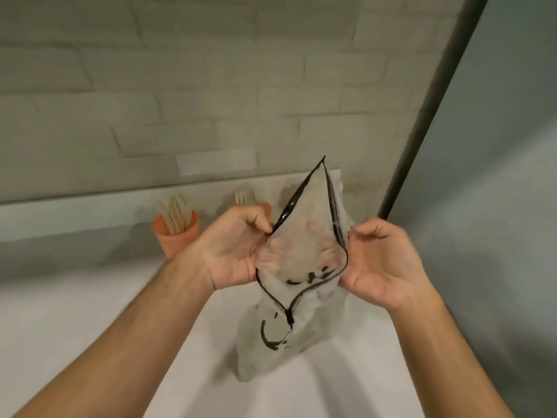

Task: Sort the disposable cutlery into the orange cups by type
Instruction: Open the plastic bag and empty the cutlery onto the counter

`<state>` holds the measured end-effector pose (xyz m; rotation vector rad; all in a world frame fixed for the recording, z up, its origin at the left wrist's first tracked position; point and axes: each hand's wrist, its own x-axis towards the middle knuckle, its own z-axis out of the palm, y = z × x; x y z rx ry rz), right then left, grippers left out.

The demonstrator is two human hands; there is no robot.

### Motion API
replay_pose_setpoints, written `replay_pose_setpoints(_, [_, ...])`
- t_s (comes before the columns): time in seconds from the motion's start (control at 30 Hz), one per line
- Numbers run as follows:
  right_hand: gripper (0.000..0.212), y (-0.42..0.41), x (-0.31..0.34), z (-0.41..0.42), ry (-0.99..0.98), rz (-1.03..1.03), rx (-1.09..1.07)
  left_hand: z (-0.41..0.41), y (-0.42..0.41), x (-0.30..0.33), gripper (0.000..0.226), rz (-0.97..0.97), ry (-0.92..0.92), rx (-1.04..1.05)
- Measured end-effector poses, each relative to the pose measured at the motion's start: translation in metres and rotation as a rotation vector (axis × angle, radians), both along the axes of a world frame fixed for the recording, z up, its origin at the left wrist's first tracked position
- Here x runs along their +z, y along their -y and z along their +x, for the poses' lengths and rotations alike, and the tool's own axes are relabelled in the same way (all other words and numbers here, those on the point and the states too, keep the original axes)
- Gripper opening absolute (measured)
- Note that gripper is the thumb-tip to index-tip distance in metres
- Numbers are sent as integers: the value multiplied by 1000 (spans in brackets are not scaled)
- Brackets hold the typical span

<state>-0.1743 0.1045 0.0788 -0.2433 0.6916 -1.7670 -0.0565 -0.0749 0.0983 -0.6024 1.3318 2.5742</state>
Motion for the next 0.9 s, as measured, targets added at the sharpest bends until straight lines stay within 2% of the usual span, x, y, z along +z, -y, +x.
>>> replay_pose_setpoints(0.1, [35,12,14,1,-421,211,67,16,0,-6,8,-383,46,-127])
replay_pose_setpoints(0.13, [31,16,17,1,-594,303,72,21,3,-8,16,-463,46,-136])
replay_pose_setpoints(0.2, [30,26,21,-2,-882,460,70,29,12,-8,16,-439,38,-101])
replay_pose_setpoints(0.23, [32,30,22,-5,-939,507,48,34,15,-6,17,-400,26,-65])
replay_pose_setpoints(0.3, [34,36,22,-12,-873,520,-14,41,25,-9,32,-255,-6,69])
replay_pose_setpoints(0.4, [34,39,13,-18,-679,488,-51,49,28,-17,23,-12,-91,285])
replay_pose_setpoints(0.47, [33,40,1,-18,-554,423,-67,52,25,-26,26,101,-109,341])
replay_pose_setpoints(0.57, [37,41,-15,-14,-508,260,-165,53,20,-37,30,236,-149,412])
replay_pose_setpoints(0.63, [43,41,-22,-13,-640,157,-196,52,19,-40,37,313,-191,464])
replay_pose_setpoints(0.67, [43,40,-23,-12,-781,129,-174,54,18,-40,39,295,-236,454])
replay_pose_setpoints(0.7, [43,38,-24,-12,-959,135,-149,54,20,-44,28,205,-261,452])
replay_pose_setpoints(0.73, [45,36,-24,-13,-1141,163,-126,55,21,-41,6,104,-283,455])
replay_pose_setpoints(0.8, [51,34,-20,-15,-1403,259,-82,59,26,-44,35,-86,-342,394])
replay_pose_setpoints(0.83, [54,34,-15,-15,-1464,325,-41,62,29,-44,41,-154,-382,335])
replay_pose_setpoints(0.9, [57,36,-6,-18,-1522,455,83,68,27,-34,38,-283,-397,238])
